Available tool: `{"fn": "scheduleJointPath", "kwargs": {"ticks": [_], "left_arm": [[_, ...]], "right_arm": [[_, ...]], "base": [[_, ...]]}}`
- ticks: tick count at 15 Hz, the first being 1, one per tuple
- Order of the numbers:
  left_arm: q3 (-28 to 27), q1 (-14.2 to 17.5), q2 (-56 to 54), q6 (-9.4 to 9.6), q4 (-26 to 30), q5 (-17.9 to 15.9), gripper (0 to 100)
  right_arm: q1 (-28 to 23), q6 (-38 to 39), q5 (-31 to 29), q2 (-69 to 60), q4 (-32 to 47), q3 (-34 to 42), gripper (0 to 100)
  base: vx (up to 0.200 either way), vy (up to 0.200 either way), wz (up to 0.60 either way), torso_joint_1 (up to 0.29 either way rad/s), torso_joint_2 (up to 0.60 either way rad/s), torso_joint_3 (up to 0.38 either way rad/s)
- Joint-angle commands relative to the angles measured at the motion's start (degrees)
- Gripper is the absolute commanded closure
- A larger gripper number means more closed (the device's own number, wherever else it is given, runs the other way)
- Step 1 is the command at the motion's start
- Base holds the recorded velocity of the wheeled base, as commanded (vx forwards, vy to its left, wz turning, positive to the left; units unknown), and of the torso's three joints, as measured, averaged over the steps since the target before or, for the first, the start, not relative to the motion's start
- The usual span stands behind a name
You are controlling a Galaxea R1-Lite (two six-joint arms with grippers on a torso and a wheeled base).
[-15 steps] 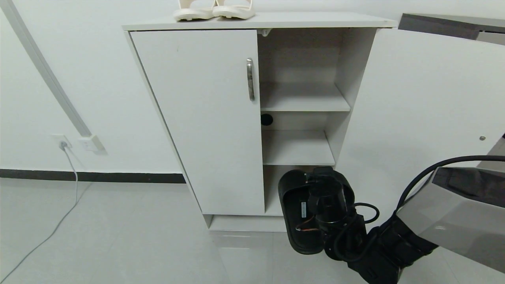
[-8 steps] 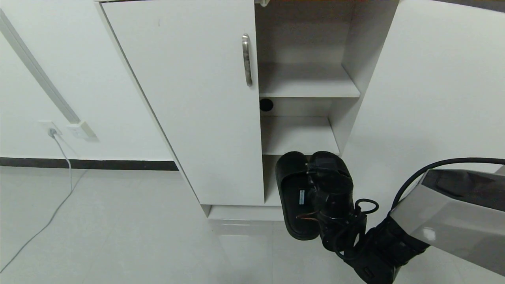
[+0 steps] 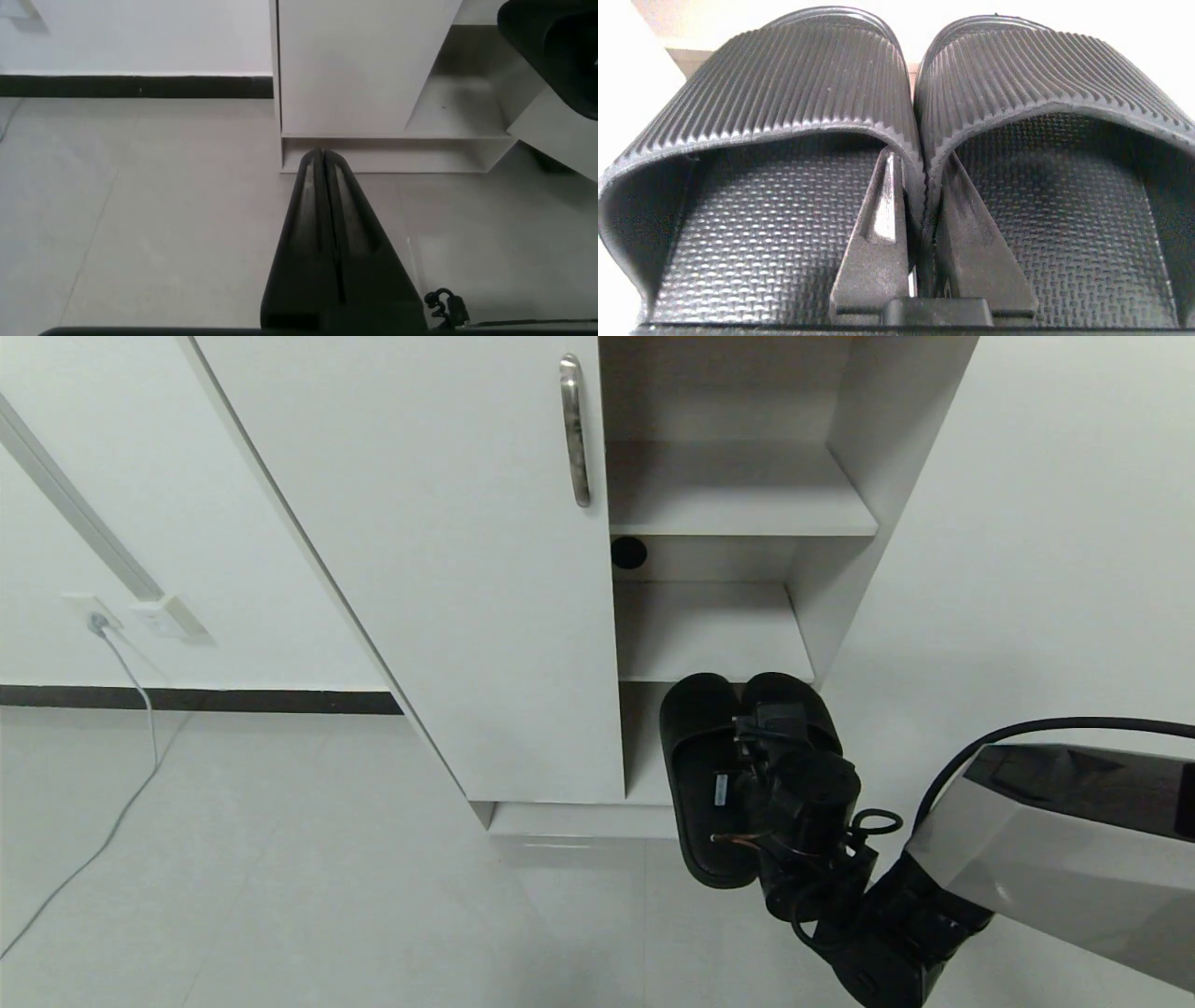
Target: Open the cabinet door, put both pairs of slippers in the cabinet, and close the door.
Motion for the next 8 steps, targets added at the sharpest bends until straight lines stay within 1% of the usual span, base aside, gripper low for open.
{"fn": "scheduleJointPath", "kwargs": {"ticks": [1,8], "left_arm": [[0.01,0.06,0.07,-0.08,0.00,0.01,100],[0.01,0.06,0.07,-0.08,-0.09,0.01,100]], "right_arm": [[0.02,-0.06,0.09,-0.51,-0.34,0.71,100],[0.11,-0.23,0.79,1.08,-2.19,1.23,100]], "base": [[0.000,0.000,0.00,0.000,0.00,0.000],[0.000,0.000,0.00,0.000,0.00,0.000]]}}
